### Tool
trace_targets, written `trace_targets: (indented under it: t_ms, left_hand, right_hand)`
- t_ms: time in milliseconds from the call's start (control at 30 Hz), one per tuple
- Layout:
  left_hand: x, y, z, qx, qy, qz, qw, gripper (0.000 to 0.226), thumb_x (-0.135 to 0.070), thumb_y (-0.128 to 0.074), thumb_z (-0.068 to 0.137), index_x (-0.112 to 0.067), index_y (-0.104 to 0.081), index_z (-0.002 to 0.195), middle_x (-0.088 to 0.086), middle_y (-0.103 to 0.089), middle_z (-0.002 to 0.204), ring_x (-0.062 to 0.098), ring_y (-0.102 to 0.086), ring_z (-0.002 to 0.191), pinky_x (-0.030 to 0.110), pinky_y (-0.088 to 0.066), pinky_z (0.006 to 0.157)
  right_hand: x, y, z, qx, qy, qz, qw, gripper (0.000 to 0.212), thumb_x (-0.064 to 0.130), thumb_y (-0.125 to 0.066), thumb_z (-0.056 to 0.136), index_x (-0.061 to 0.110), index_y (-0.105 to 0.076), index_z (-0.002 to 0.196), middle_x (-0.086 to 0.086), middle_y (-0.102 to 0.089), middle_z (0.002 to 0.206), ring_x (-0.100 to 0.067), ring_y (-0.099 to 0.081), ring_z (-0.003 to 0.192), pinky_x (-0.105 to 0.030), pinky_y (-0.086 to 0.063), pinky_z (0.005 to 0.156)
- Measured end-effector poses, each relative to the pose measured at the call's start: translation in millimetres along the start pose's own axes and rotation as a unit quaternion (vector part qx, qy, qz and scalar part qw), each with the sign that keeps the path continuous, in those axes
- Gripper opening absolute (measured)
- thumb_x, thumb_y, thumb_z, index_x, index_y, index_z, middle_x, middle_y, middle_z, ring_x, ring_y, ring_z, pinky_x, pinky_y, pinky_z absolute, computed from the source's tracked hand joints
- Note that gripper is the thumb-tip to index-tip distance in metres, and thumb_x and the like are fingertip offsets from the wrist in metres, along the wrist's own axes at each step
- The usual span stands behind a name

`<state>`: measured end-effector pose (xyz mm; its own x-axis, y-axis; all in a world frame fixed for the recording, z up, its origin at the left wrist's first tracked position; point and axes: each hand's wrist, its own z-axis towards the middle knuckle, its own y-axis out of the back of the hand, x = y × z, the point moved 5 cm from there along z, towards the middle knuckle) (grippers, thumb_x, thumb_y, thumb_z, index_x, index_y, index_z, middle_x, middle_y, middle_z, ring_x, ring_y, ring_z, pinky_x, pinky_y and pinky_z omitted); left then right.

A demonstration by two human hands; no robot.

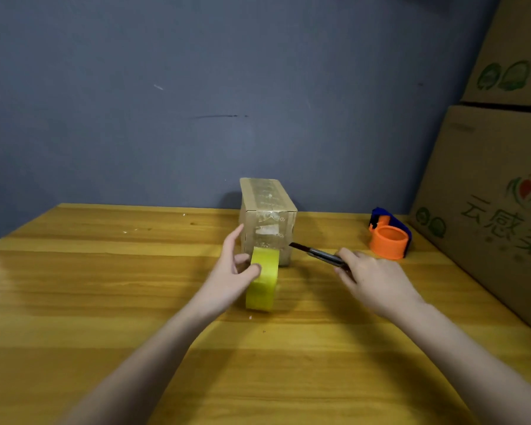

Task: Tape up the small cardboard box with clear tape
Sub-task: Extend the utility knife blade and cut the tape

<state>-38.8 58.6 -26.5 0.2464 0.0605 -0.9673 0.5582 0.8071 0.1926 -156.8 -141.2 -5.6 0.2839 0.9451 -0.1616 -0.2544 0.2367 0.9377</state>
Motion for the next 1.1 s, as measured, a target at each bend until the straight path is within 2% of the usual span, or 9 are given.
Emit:
trace_targets:
  t_ms: [100,267,367,433,567,733,833,933,1100]
  left_hand:
    - [-4,-10,-9,0.023,0.031,-0.071,0.997,0.054,0.002,-0.046,0.093,-0.028,-0.034,0.136,-0.001,-0.066,0.094,-0.003,-0.067,0.067,0.011,-0.053,0.061]
    - [-9,-26,-13,0.026,0.068,-0.205,0.976,0.034,0.0,-0.037,0.095,-0.013,-0.036,0.126,0.022,-0.07,0.096,0.03,-0.069,0.061,0.032,-0.056,0.06]
    - [-18,-38,-12,0.023,0.049,-0.179,0.982,0.016,-0.004,-0.036,0.098,-0.013,-0.034,0.111,0.028,-0.058,0.091,0.019,-0.061,0.044,0.026,-0.048,0.04]
    - [-21,-50,-11,0.042,0.025,-0.109,0.993,0.009,-0.008,-0.037,0.099,-0.015,-0.033,0.104,0.026,-0.054,0.085,0.011,-0.057,0.039,0.023,-0.042,0.034]
    - [-30,-85,-10,0.079,-0.051,0.138,0.986,0.004,-0.03,-0.04,0.099,-0.029,-0.038,0.095,0.012,-0.059,0.079,0.023,-0.064,0.054,0.036,-0.05,0.04]
    - [-30,-149,-8,0.051,-0.2,0.498,0.842,0.023,-0.034,-0.038,0.098,-0.021,-0.039,0.116,0.008,-0.071,0.079,0.03,-0.067,0.065,0.03,-0.042,0.053]
    - [-20,-178,-4,0.05,-0.221,0.612,0.758,0.036,-0.041,-0.078,0.06,-0.023,-0.06,0.085,0.001,-0.058,0.04,0.016,-0.056,0.032,0.016,-0.013,0.042]
    - [-8,-200,9,0.053,-0.204,0.621,0.755,0.042,-0.031,-0.087,0.034,-0.023,-0.063,0.067,-0.001,-0.053,0.036,0.012,-0.051,0.028,0.016,-0.004,0.043]
    - [-8,-217,23,0.064,-0.178,0.606,0.773,0.034,-0.033,-0.085,0.04,-0.025,-0.062,0.064,-0.002,-0.056,0.047,0.012,-0.049,0.027,0.017,0.006,0.047]
  right_hand:
    - [-3,-11,-8,0.022,-0.055,0.092,0.994,0.026,0.044,-0.035,0.098,0.027,-0.046,0.114,0.003,-0.064,0.097,-0.023,-0.064,0.078,-0.03,-0.039,0.055]
    - [-7,-34,-9,0.028,-0.138,0.354,0.925,0.018,0.038,-0.045,0.095,0.023,-0.056,0.096,0.0,-0.059,0.076,-0.022,-0.059,0.065,-0.041,-0.048,0.06]
    - [-15,-52,-7,0.026,-0.188,0.447,0.874,0.014,0.029,-0.048,0.096,0.024,-0.057,0.086,-0.001,-0.054,0.065,-0.02,-0.052,0.057,-0.041,-0.046,0.058]
    - [-22,-60,-9,0.03,-0.212,0.462,0.861,0.011,0.029,-0.048,0.096,0.026,-0.058,0.095,0.001,-0.056,0.066,-0.019,-0.05,0.057,-0.036,-0.04,0.056]
    - [-42,-67,-17,0.039,-0.266,0.418,0.868,0.026,0.034,-0.057,0.091,0.024,-0.055,0.114,-0.003,-0.063,0.085,-0.024,-0.058,0.071,-0.033,-0.039,0.06]
    - [-69,-62,-36,0.011,-0.312,0.241,0.919,0.037,0.033,-0.059,0.087,0.026,-0.053,0.123,-0.007,-0.056,0.122,-0.033,-0.059,0.109,-0.04,-0.048,0.083]
    - [-76,-64,-45,0.024,-0.31,0.166,0.936,0.039,0.036,-0.055,0.089,0.026,-0.052,0.126,-0.006,-0.049,0.125,-0.034,-0.059,0.107,-0.039,-0.048,0.078]
    - [-79,-65,-47,0.017,-0.308,0.117,0.944,0.04,0.04,-0.052,0.09,0.025,-0.054,0.127,-0.007,-0.051,0.124,-0.03,-0.054,0.113,-0.038,-0.048,0.081]
    - [-81,-65,-47,0.015,-0.316,0.09,0.944,0.04,0.045,-0.047,0.092,0.02,-0.058,0.121,-0.008,-0.052,0.121,-0.028,-0.051,0.113,-0.037,-0.048,0.082]
